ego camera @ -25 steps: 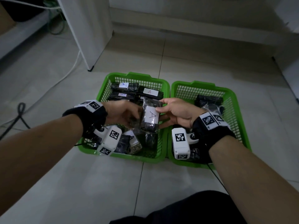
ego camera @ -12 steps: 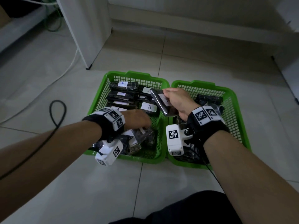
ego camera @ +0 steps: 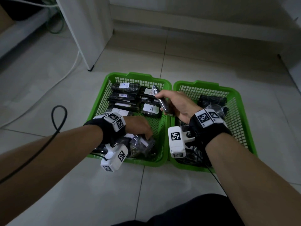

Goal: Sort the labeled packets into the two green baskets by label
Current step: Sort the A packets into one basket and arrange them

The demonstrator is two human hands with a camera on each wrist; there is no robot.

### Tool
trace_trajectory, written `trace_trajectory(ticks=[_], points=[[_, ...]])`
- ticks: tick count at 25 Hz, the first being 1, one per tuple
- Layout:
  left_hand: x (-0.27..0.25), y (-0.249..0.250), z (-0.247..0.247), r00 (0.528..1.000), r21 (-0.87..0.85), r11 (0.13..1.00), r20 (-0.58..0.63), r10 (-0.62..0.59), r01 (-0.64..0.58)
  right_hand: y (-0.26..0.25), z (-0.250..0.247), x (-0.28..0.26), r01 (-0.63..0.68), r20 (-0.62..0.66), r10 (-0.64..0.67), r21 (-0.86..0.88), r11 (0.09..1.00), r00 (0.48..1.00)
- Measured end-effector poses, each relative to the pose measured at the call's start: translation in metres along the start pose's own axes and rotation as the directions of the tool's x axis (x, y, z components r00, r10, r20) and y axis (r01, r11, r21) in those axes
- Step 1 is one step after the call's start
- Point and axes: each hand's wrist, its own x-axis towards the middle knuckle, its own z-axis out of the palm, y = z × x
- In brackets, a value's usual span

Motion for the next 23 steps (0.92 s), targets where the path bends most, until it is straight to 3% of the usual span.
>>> trace_trajectory(ticks=[3,5,6,8,10,13,17,23], points=[[-0.015,-0.007,-0.013,0.994,-0.075,0.995,-0.097,0.056,-0.063,-0.008,0.008,-0.004,0.038,-0.079,-0.038,0.0,0.999,0.996],[-0.027,-0.022,-0.032,0.978,-0.084,0.996,-0.211,-0.004,-0.014,-0.012,0.021,-0.001,0.085,-0.113,-0.113,-0.226,0.97,0.987],[-0.035,-0.029,-0.042,0.971,-0.048,0.998,-0.233,-0.056,0.047,-0.015,0.031,0.001,0.11,-0.093,-0.16,-0.403,0.909,0.983],[-0.05,-0.041,-0.052,0.958,0.026,0.989,-0.252,-0.137,0.148,-0.017,0.054,0.002,0.141,0.011,-0.208,-0.773,0.619,0.978],[-0.056,-0.047,-0.052,0.938,0.085,0.971,-0.289,-0.192,0.225,-0.014,0.078,0.002,0.201,0.152,-0.174,-0.93,0.307,0.973],[-0.05,-0.054,-0.051,0.914,0.141,0.939,-0.312,-0.259,0.314,-0.003,0.098,0.01,0.23,0.22,-0.101,-0.967,0.106,0.97],[-0.042,-0.058,-0.055,0.912,0.079,0.942,-0.289,-0.293,0.327,0.006,0.104,0.016,0.201,0.196,-0.09,-0.978,0.055,0.976],[-0.031,-0.062,-0.055,0.927,0.084,0.951,-0.264,-0.266,0.297,0.006,0.107,0.024,0.214,0.204,-0.089,-0.969,0.12,0.975]])
